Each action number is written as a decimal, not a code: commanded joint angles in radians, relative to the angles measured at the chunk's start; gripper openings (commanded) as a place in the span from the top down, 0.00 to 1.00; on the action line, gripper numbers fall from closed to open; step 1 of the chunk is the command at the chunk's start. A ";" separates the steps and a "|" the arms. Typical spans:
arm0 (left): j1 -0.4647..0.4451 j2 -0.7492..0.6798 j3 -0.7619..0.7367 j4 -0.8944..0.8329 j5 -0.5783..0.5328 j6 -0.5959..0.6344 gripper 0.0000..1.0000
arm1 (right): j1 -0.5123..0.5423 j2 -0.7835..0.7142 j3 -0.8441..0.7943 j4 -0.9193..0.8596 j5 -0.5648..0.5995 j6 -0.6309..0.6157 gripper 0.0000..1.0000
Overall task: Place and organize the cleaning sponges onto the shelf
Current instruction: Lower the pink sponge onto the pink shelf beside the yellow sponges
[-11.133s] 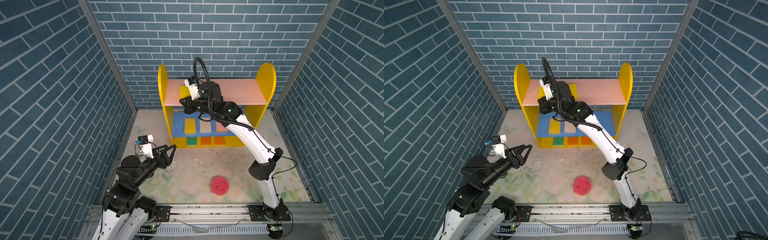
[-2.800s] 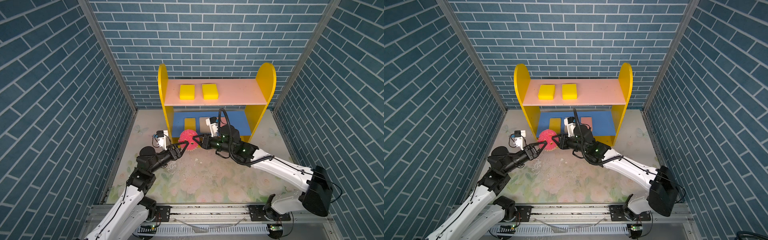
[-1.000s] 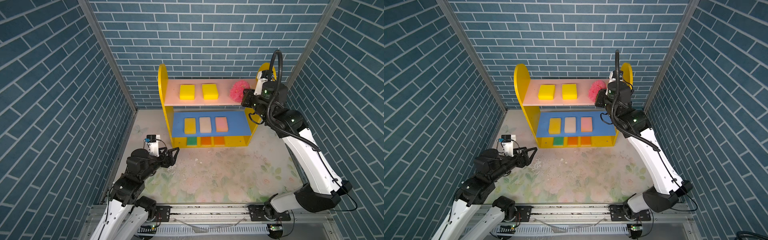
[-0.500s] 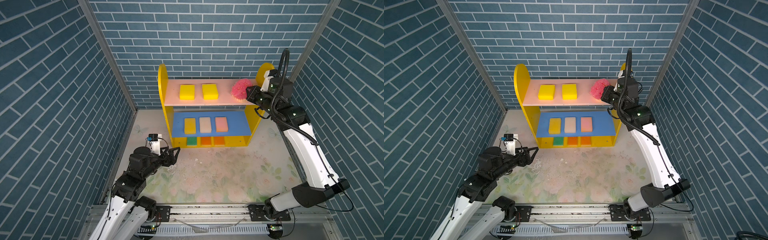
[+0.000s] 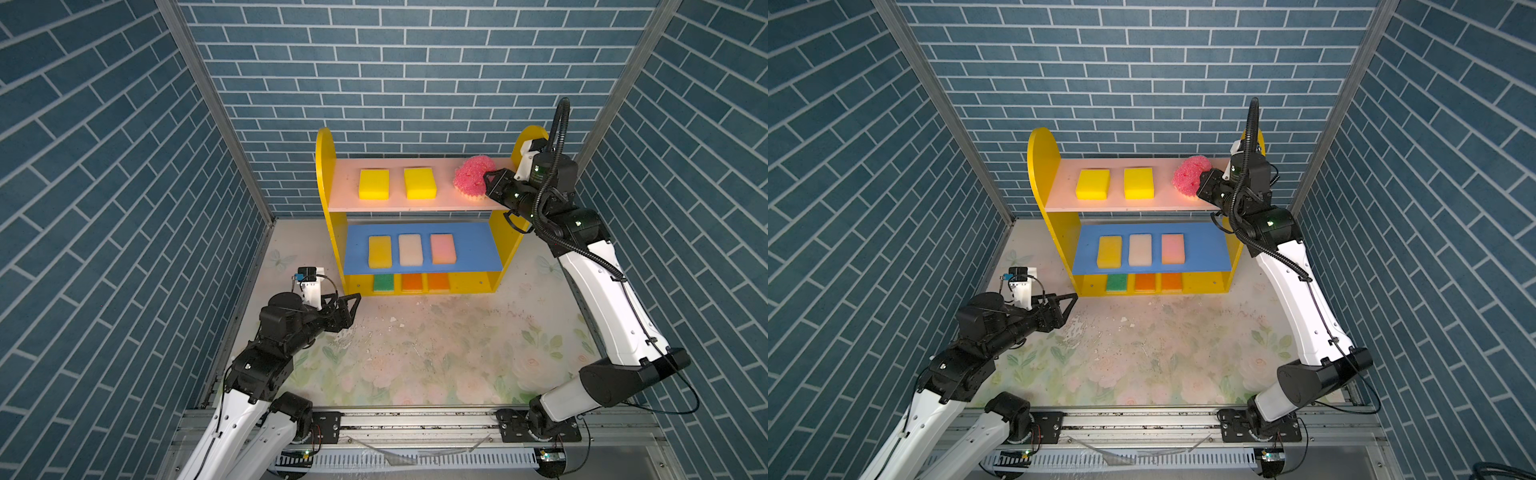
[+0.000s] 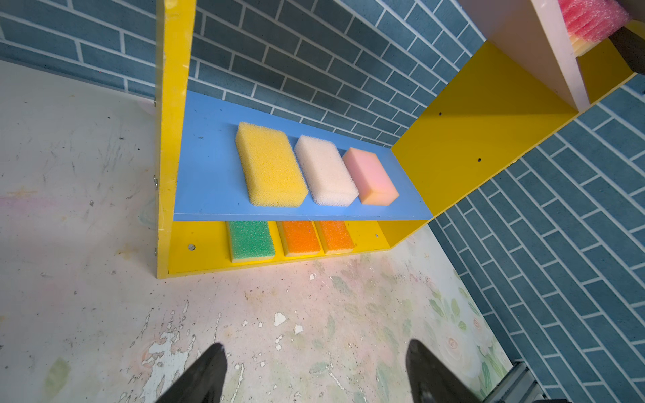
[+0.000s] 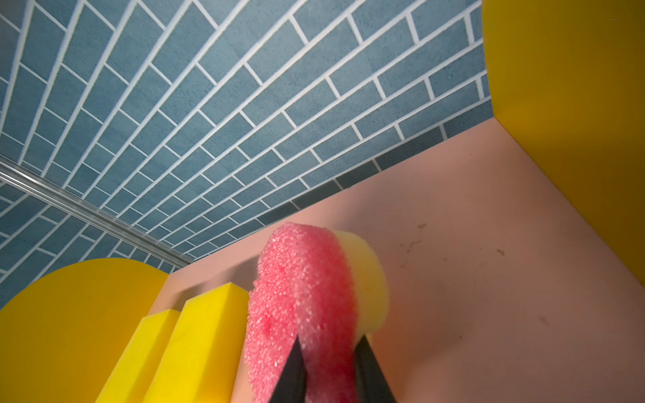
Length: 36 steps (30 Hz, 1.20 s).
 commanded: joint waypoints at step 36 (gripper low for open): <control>0.005 -0.010 -0.013 0.007 0.000 -0.008 0.18 | 0.008 -0.054 -0.138 0.042 -0.095 0.134 0.66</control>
